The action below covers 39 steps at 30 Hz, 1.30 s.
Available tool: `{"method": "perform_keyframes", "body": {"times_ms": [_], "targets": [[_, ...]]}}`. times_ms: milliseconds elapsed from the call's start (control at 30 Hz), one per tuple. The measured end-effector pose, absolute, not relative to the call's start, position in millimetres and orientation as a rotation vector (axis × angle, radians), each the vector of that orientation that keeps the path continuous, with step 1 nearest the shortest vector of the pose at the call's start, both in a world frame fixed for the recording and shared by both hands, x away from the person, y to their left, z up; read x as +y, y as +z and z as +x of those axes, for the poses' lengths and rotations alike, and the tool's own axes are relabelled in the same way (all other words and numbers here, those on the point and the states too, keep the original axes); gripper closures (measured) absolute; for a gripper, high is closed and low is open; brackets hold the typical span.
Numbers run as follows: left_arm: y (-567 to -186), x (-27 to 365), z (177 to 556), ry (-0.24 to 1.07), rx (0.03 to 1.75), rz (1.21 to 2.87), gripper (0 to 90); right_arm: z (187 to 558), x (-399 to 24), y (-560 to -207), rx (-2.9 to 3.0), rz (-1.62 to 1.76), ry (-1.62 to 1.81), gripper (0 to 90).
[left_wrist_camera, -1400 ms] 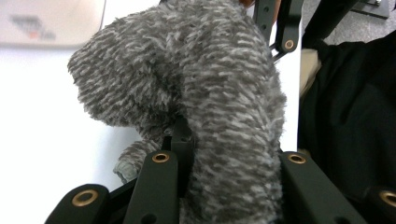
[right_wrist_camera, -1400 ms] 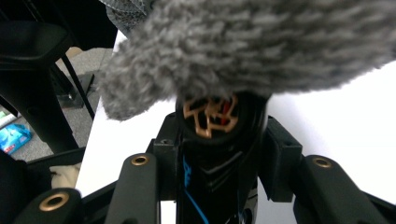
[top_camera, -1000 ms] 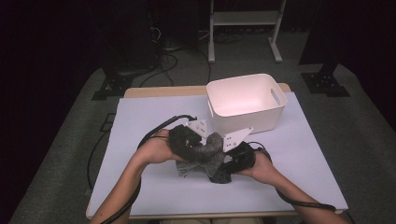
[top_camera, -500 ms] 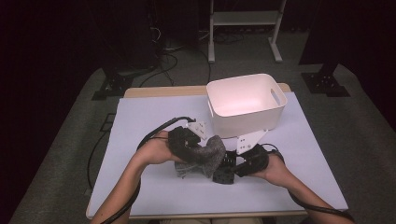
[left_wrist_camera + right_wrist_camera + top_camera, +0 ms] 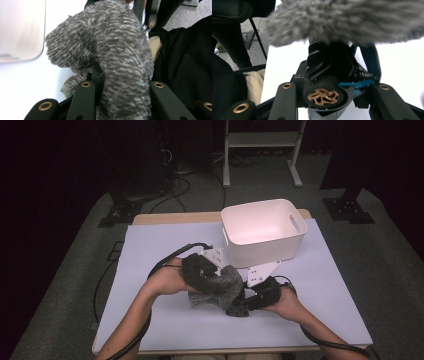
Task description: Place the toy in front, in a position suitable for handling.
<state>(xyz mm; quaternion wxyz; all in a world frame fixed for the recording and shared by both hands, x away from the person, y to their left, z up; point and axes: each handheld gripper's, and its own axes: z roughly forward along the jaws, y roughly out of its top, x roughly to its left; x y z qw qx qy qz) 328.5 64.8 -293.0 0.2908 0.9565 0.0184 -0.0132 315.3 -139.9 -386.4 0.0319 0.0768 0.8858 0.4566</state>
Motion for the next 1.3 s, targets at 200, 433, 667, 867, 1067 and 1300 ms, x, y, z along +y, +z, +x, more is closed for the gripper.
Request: {"method": "perform_keyframes", "body": {"times_ms": [200,433,667,867,1067,1300], "targets": [[-291.6,54.3,328.9,-0.022,0.034,2.603,69.7,317.0,-136.8,-389.2,2.720,0.257,1.428,56.0],[-292.5,47.6,329.4,-0.028,0.035,2.616,70.6,316.6,-145.4,-388.0,2.727,0.293,1.439,52.8],[-286.7,32.5,328.4,-0.010,0.021,2.651,69.9,313.5,-151.5,-390.2,2.688,0.326,1.450,55.2],[-278.3,22.4,326.6,-0.023,-0.020,2.626,69.9,311.5,-150.5,-391.0,2.676,0.328,1.467,55.8],[-286.8,23.3,333.3,-0.057,-0.005,2.592,70.0,314.0,-155.1,-392.5,2.676,0.357,1.482,56.2],[-299.4,48.4,334.7,-0.047,0.078,2.594,69.7,313.5,-166.9,-393.9,2.667,0.361,1.488,56.2]]}}
